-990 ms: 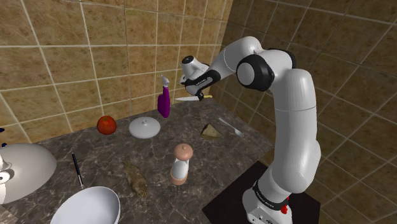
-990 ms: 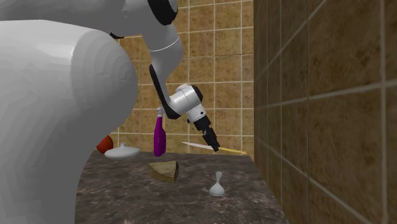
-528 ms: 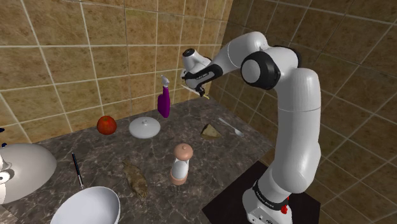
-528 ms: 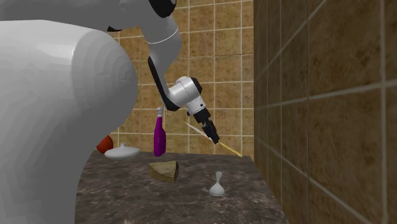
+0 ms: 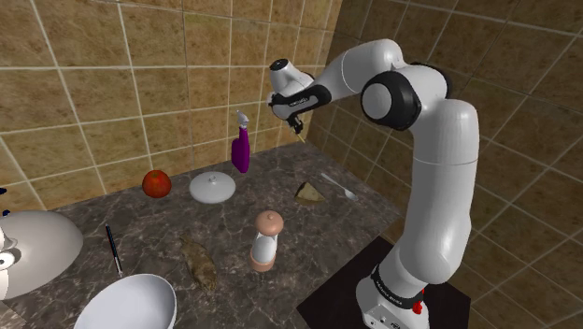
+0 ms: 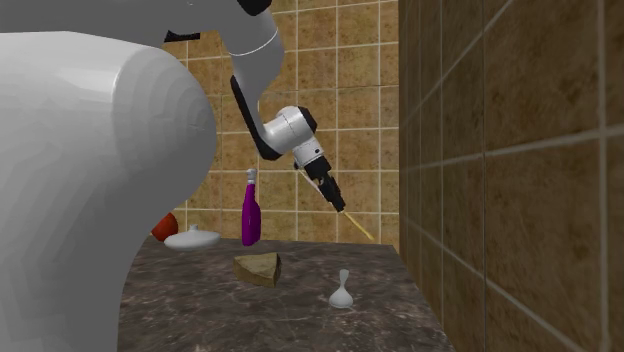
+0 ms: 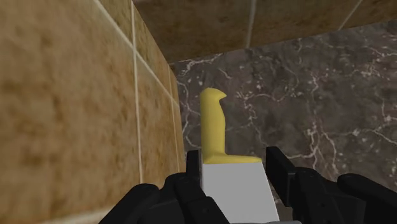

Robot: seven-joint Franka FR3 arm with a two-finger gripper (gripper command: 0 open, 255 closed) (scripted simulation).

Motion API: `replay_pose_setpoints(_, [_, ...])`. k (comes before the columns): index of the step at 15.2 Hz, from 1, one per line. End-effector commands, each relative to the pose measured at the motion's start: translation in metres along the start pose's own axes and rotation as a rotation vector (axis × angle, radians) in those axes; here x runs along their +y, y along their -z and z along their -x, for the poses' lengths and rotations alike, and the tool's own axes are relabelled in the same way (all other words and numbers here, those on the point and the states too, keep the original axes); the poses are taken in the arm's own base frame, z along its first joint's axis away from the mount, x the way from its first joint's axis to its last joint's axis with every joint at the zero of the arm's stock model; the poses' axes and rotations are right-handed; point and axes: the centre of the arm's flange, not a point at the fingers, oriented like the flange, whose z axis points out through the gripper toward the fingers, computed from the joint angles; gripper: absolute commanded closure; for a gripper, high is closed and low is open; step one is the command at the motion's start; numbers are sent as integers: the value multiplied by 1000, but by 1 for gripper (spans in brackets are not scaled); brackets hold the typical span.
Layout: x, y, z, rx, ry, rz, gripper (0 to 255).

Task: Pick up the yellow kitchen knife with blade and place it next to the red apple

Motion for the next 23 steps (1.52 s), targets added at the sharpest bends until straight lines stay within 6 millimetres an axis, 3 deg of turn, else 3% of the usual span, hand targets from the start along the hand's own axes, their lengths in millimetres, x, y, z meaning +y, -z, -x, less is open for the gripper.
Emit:
replay_pose_setpoints(1, [1,9,5,0,0,0,255])
replay_pose_setpoints(11, [7,51,29,0,0,0,255])
replay_pose_setpoints(23, [-55,131,-93,0,0,0,255])
